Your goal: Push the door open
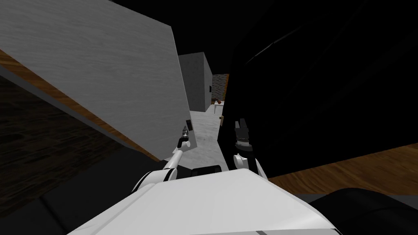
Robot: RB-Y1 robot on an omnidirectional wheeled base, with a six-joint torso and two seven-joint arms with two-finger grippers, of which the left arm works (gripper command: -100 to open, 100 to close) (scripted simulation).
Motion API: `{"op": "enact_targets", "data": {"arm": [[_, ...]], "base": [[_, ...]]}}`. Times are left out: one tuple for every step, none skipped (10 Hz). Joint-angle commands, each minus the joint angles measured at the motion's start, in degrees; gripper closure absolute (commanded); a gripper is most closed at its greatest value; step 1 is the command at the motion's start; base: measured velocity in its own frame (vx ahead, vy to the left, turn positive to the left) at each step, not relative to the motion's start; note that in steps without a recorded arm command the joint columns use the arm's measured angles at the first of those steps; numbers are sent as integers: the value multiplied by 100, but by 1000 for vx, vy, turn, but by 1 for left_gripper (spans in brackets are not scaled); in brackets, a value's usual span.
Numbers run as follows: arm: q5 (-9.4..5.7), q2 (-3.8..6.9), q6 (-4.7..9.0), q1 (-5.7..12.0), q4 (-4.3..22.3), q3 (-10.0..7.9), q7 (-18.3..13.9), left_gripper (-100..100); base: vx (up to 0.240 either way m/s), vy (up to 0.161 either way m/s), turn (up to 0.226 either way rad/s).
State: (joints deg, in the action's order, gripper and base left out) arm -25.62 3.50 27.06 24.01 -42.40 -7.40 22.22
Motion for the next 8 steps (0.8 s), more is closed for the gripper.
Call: {"op": "enact_targets", "data": {"arm": [[0,31,34,5,32,-8,-11,-100],[0,43,48,3,40,-16,-14,-100],[0,51,63,0,48,-24,-16,-100],[-1,53,83,-3,60,-36,-19,-100],[-1,50,95,-5,67,-43,-21,-100],[-1,44,105,-7,72,-49,-23,-100],[-2,32,117,-9,79,-56,-25,-100],[-2,39,106,-9,71,-52,-23,-100]], "base": [[227,15,-25],[216,21,-25],[221,45,-33],[234,63,-46],[234,18,-38],[216,17,-13],[208,37,-25],[92,18,-7]]}}
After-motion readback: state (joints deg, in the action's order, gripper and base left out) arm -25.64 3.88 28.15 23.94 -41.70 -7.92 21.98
